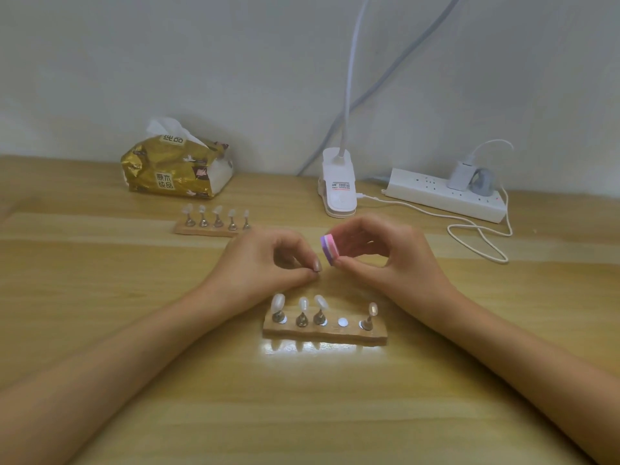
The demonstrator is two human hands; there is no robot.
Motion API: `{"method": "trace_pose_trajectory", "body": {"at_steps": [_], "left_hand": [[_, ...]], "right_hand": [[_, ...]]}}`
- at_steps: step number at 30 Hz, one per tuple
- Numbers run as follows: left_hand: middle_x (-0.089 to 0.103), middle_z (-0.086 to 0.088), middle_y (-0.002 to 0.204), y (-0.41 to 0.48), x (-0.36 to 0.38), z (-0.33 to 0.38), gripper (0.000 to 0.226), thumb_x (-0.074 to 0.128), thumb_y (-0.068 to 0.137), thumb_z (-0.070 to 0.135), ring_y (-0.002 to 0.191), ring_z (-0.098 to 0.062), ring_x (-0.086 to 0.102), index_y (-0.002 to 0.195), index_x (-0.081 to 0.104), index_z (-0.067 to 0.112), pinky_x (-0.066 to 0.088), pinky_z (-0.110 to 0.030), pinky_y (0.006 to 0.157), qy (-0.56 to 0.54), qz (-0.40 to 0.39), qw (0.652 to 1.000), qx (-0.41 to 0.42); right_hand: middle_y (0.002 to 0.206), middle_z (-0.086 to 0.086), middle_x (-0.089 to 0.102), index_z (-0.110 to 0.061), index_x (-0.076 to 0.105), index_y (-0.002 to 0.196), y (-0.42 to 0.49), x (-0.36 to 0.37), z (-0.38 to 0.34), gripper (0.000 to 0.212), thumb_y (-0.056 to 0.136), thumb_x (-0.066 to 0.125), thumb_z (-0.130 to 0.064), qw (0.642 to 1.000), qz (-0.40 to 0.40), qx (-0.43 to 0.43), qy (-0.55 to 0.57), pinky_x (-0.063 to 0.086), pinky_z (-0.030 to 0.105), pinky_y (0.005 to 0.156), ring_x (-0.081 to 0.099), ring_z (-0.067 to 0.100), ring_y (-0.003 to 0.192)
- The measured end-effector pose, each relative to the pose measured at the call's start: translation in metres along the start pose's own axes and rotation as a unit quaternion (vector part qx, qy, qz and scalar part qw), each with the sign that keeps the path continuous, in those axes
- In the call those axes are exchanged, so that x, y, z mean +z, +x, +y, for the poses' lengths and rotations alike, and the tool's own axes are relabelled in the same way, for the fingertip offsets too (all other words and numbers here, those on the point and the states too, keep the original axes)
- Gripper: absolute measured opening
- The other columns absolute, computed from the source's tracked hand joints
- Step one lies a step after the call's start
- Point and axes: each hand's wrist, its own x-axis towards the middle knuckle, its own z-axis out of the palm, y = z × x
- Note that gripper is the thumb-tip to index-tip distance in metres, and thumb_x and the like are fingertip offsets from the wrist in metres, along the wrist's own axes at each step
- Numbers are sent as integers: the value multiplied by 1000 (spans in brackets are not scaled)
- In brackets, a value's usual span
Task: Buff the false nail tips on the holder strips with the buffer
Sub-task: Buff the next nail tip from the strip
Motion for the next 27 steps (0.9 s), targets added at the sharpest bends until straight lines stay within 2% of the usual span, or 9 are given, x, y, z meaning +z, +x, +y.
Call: {"method": "trace_pose_trajectory", "body": {"at_steps": [3, 6, 9, 13, 15, 20, 22, 25, 27], "left_hand": [[74, 5, 75, 1, 0, -1, 24, 84, 73, 13, 72, -11, 68, 71, 73, 34, 56, -37, 80, 12, 1, 1000, 7], [73, 1, 73, 2, 1, -2, 26, 83, 73, 14, 63, -7, 63, 69, 73, 37, 53, -32, 72, 5, -4, 1000, 3], [67, 8, 63, 3, 1, -4, 27, 84, 72, 13, 53, 0, 55, 66, 72, 36, 42, -20, 60, -6, -1, 1000, 1], [60, 22, 55, 3, 2, -2, 17, 84, 73, 12, 47, 1, 47, 71, 75, 27, 32, -8, 51, -10, -11, 1000, -2], [58, 22, 52, 2, 1, -1, 19, 83, 74, 14, 45, -1, 44, 69, 74, 29, 30, -9, 49, -12, -13, 1000, 3], [65, 19, 67, 2, 2, -1, 18, 83, 73, 14, 52, -3, 48, 71, 75, 30, 36, -16, 57, 17, -7, 1000, 20], [64, 23, 67, 2, 2, -1, 22, 83, 73, 14, 51, -2, 47, 69, 72, 33, 34, -14, 55, 15, -5, 1000, 20], [64, 25, 67, 2, 2, -2, 22, 83, 73, 11, 48, -1, 46, 69, 73, 31, 32, -9, 52, 8, -10, 1000, 24], [65, 26, 69, 3, 2, -3, 22, 82, 73, 8, 46, -1, 45, 70, 73, 29, 32, -8, 51, -9, -17, 1000, 24]], "right_hand": [[93, 1, 72, -7, 73, 98, 1, 4, -1, 10, 88, 74, -5, 998, -13, -41, -39, 57, 34, 84, 69, 15, 89], [91, 0, 73, -5, 73, 96, 0, 3, 0, 8, 88, 74, -4, 997, -9, -62, -43, 57, 32, 84, 69, 14, 87], [90, 1, 73, -5, 73, 93, 0, 4, 1, 8, 87, 77, -6, 992, -1, -99, -80, 56, 31, 83, 68, 14, 87], [90, 1, 73, -3, 72, 91, -1, 0, 2, 8, 86, 77, -5, 995, 5, -78, -68, 57, 34, 84, 70, 13, 87], [90, 1, 72, -3, 72, 91, -1, 2, 1, 8, 85, 78, -4, 989, 7, -117, -94, 56, 31, 82, 69, 14, 87], [90, 3, 73, -2, 72, 91, -2, 1, 3, 8, 85, 78, -2, 994, 7, -75, -82, 56, 36, 84, 70, 16, 87], [89, 2, 73, -3, 72, 91, -2, 2, 2, 8, 85, 78, -2, 990, 6, -105, -99, 56, 32, 83, 69, 16, 87], [89, 1, 73, -2, 72, 90, -1, 3, 2, 8, 85, 78, -2, 993, 3, -79, -90, 56, 35, 82, 69, 15, 85], [89, 2, 72, -2, 72, 92, -3, 2, 2, 8, 86, 78, -4, 992, 16, -88, -90, 56, 32, 82, 69, 14, 85]]}}
